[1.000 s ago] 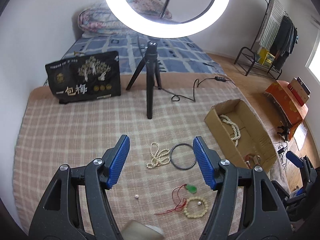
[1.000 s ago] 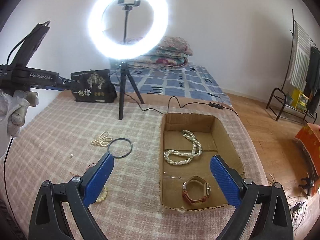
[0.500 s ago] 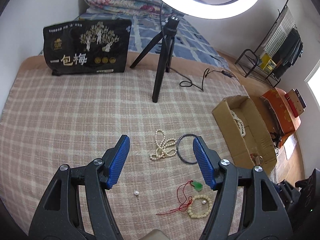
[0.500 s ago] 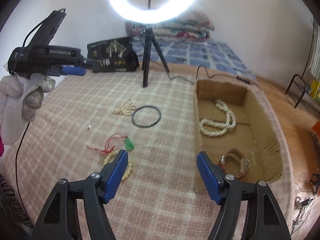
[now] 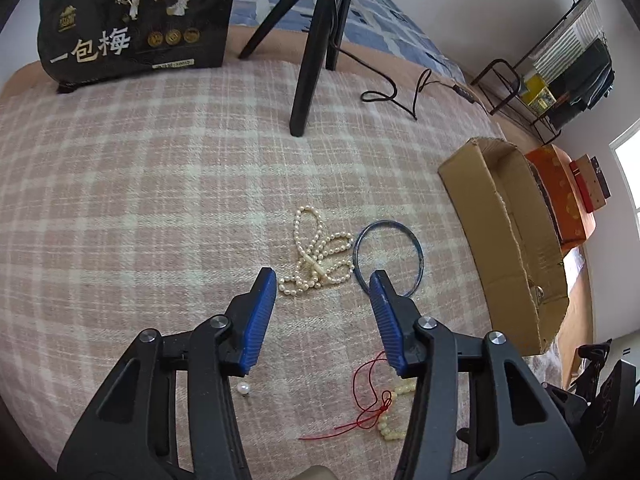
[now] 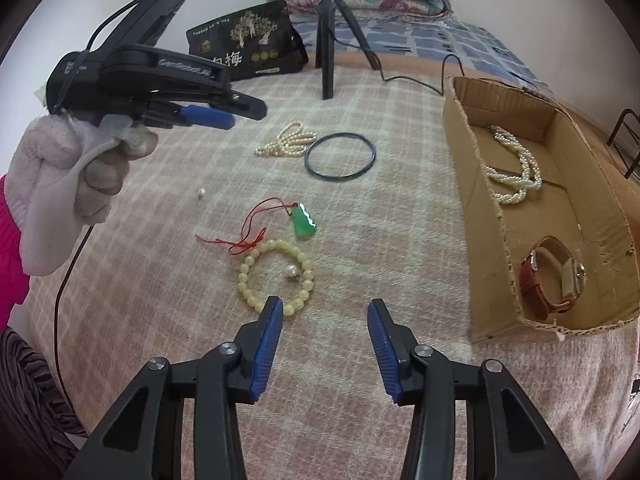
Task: Organize jewelry
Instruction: 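Withdraw both grippers from the box toward the remaining jewelry on the blanket, then grasp the short pearl strand with the left gripper while the right grasps the cream bead bracelet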
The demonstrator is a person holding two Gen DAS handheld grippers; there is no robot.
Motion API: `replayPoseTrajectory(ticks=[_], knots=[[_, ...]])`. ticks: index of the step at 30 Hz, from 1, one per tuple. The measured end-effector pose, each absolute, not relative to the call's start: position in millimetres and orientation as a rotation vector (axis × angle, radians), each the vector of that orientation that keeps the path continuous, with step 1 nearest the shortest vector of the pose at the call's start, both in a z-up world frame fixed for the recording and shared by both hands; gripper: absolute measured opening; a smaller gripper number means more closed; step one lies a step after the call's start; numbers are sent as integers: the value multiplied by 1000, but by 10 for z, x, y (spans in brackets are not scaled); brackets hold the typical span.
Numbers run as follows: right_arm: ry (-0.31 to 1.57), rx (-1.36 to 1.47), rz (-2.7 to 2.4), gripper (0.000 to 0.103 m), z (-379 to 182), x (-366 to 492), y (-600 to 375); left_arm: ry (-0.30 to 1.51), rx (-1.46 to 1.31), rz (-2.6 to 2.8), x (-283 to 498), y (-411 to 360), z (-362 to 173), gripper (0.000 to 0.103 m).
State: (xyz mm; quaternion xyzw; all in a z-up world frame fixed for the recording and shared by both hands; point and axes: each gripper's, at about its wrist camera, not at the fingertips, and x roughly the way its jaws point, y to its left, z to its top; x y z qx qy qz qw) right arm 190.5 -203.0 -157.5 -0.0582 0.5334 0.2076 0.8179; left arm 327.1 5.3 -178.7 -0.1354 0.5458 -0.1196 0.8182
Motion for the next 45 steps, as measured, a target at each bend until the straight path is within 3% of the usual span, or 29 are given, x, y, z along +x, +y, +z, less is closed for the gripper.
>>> replayPoseTrajectory(ticks=[6,19,21,27,32,36,40,45], knots=[[1187,-65,458,40,-1689,1923,-2020,1198,-267,-249,3335,-44,-1953,44],[1236,-14,450,33,-1853,2030,-1911,1213,-248,-238,3433,-95,-2111,44],[1239,-11,447,32,-1866,2061,-1889,1217,-240,-236,3444,-110,-2138,39],[1239,-102,417,28,-1911,2138,-1721,1217,-221,-239,3478,-142,-2205,38],[1226,-201,399,22,-1953,2133,-1616,1205,-182,-223,3487,-168,-2252,27],[1206,-244,385,14,-1951,2114,-1602,1193,-177,-201,3489,-126,-2264,13],[1194,-234,378,6,-1940,2128,-1645,1189,-206,-204,3475,-53,-2249,9],[1172,-206,389,5,-1860,2069,-1696,1173,-233,-188,3448,32,-2179,5]])
